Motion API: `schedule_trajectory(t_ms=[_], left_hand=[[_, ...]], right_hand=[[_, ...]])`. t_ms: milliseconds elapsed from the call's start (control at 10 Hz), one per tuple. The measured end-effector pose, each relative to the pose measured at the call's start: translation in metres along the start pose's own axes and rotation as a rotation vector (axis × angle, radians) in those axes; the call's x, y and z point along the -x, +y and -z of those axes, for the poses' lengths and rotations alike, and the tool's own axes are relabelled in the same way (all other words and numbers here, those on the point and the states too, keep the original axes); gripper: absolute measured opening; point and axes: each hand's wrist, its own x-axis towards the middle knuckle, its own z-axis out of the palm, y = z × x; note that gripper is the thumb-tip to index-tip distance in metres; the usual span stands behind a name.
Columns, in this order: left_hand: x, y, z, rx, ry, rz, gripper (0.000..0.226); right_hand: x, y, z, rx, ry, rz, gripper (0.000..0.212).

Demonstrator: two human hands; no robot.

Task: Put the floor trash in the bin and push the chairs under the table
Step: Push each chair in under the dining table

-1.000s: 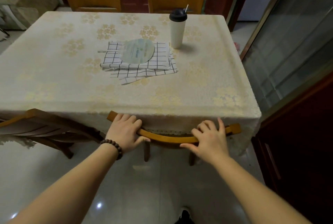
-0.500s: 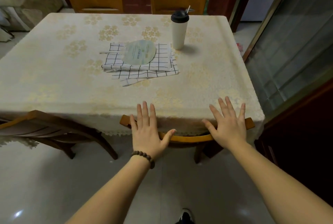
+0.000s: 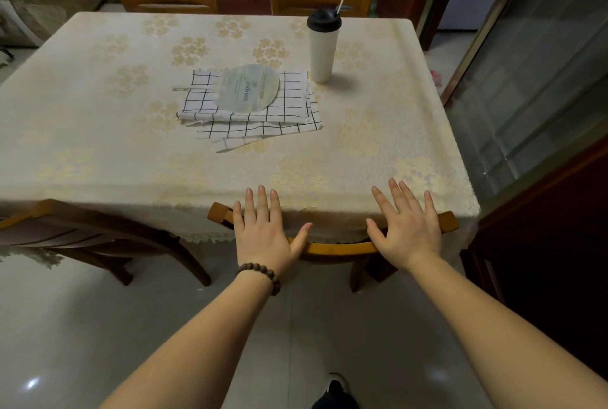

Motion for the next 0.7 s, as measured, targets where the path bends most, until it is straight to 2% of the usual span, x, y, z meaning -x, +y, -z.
schedule_trajectory(t_ms=[200, 300, 500, 700], left_hand=[[0.002, -0.001, 0.013, 0.002, -0.092, -0.035, 0.094], [0.004, -0.002, 0.024, 0.030, -0.162, -0.036, 0.081], [0.020, 0.007, 0.048, 0.133, -0.048, 0.077, 0.074], [0.059, 0.021, 0.052, 0.223, 0.049, 0.132, 0.074]], right_hand=[[0.004, -0.003, 0.011, 0.017, -0.082, 0.001, 0.066], [0.011, -0.007, 0.017, -0.057, -0.108, -0.018, 0.063], [0.030, -0.010, 0.027, -0.263, -0.111, 0.005, 0.065], [0.056, -0.007, 0.028, -0.347, -0.066, 0.025, 0.065]])
